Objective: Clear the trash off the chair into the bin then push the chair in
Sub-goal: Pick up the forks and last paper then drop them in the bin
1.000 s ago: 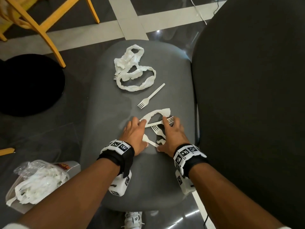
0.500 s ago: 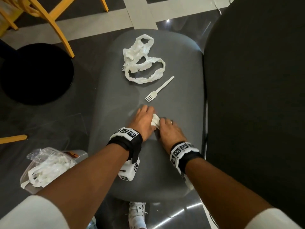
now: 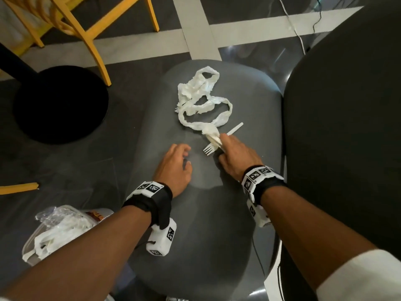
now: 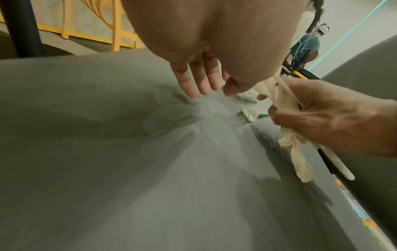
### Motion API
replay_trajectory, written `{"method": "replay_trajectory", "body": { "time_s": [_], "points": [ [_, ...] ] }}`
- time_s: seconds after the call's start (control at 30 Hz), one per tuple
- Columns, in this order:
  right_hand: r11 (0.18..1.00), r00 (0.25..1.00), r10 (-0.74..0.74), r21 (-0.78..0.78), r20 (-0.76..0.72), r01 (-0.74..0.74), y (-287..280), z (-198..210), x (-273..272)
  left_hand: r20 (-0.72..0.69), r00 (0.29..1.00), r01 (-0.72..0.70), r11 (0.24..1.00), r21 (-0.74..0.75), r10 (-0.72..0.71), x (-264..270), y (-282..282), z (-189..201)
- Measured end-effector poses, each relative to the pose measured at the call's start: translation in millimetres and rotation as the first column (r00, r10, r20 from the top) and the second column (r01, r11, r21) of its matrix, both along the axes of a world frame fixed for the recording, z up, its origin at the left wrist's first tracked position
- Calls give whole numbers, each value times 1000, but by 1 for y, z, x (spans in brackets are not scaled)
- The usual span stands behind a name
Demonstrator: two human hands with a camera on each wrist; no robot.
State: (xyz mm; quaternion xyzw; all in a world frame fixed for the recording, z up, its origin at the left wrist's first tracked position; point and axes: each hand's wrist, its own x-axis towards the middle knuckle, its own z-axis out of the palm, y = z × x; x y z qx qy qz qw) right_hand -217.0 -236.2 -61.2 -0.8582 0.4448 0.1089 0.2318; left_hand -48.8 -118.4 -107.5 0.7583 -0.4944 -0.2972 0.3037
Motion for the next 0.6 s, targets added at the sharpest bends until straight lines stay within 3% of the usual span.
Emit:
{"method": "replay_trajectory", "body": {
  "time_s": [0.1,0.23,0.3,0.37,0.47,0.53,0.6],
  "points": [
    [1000,999,29,1,-17,-29,-19,-9,15,165,986,5,1000,-9,-3,22,-28,13],
    [999,1000,23,-23,-21,-23,-26,-22,8,425,900,69,995,78,-96,48,-100,35],
    [999,1000,-20,-47,5,20,-26,-23,-3,415,891,96,969,228,-186,52,-135,38],
    [987,986,-151,-43,68,154,-29,-22,-12,373,877,164,920,356,-301,47,-156,30],
    [901,885,-429,11,179,434,-36,-18,-17,374,835,224,871,438,-403,32,-162,18],
    [824,792,-564,92,235,560,-43,-22,-14,387,876,178,939,294,-287,27,-154,12],
    [731,661,-678,205,321,651,-47,-27,-3,291,945,118,986,117,-148,24,-142,7]
  ]
}}
